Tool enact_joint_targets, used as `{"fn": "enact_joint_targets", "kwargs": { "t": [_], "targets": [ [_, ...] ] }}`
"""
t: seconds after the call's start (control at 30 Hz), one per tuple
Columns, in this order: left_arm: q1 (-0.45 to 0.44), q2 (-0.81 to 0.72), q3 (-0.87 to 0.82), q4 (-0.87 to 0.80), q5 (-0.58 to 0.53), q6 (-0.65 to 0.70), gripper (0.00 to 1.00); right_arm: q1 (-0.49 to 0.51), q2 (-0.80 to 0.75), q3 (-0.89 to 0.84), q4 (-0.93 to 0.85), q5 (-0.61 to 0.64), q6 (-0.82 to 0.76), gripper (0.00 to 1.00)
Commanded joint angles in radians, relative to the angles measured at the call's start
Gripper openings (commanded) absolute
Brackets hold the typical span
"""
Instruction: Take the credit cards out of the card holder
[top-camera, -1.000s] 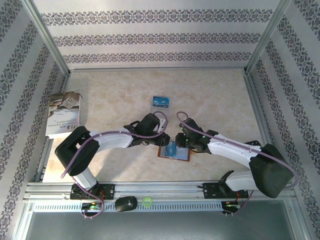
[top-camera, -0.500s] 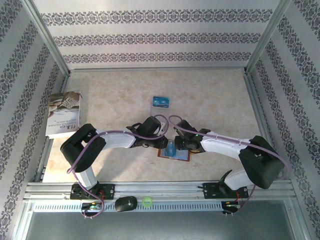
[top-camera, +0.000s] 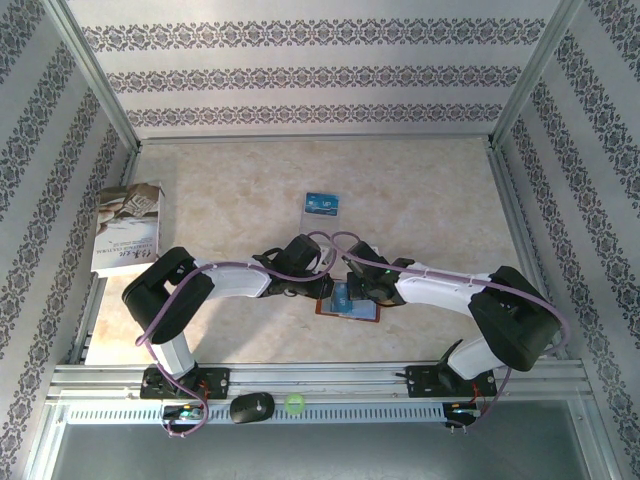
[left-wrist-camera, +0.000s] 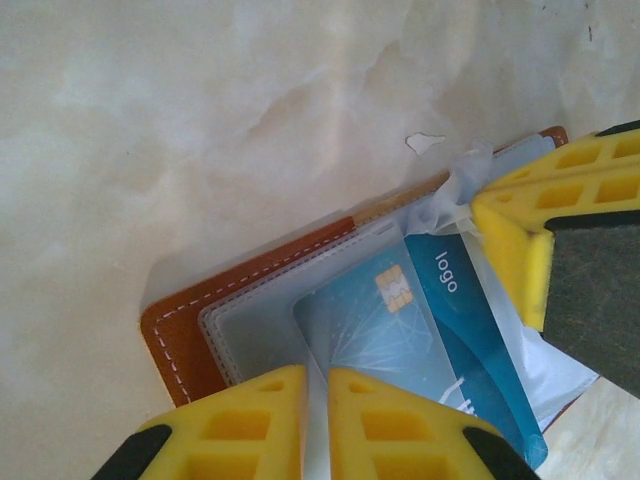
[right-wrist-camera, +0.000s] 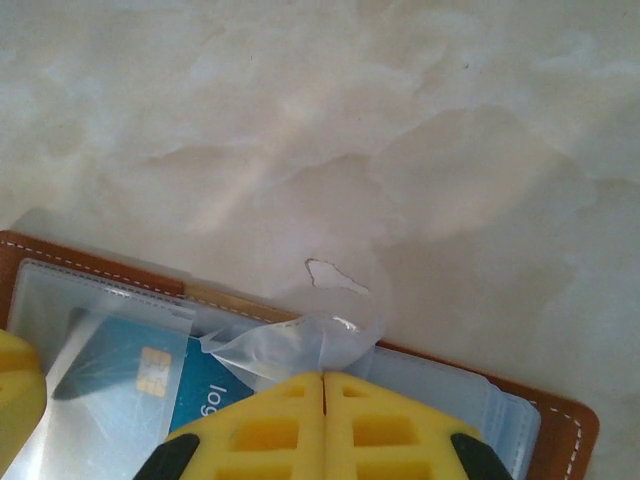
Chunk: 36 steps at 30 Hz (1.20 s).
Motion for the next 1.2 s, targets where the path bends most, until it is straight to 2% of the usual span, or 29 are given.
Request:
{"fn": "enact_joint_targets", "kwargs": {
  "t": [0.0, 0.4, 0.57, 0.77, 0.93, 1.07, 1.17],
  "targets": [
    [-0.007, 0.031, -0.043, -0.017, 0.003, 0.004, 0.14, -0.005, 0.020, -0.055, -0.033, 0.080, 0.050, 0.00],
    [-0.007, 0.052, -0.065, 0.003, 0.014, -0.003, 0.06, -0.060, -0.050, -0.141, -0.031, 0.084, 0.166, 0.00],
    [-0.006, 0.051, -0.069, 0.005, 0.012, 0.000, 0.06, -0.086, -0.117, -0.164, -0.047, 0.074, 0.181, 0.16],
    [-0.006, 0.044, -0.073, 0.010, 0.016, 0.001, 0.07, -0.094, -0.246, -0.151, -0.098, 0.073, 0.144, 0.29],
    [-0.006, 0.033, -0.076, 0.014, 0.014, 0.003, 0.09, -0.094, -0.345, -0.166, 0.011, -0.079, 0.080, 0.30],
    [-0.006, 0.022, -0.076, 0.012, 0.010, 0.003, 0.10, -0.094, -0.280, -0.126, 0.049, -0.209, 0.068, 0.27],
    [-0.006, 0.019, -0.076, 0.008, 0.008, 0.004, 0.10, -0.094, -0.225, -0.121, 0.069, -0.255, 0.088, 0.25]
  ]
}}
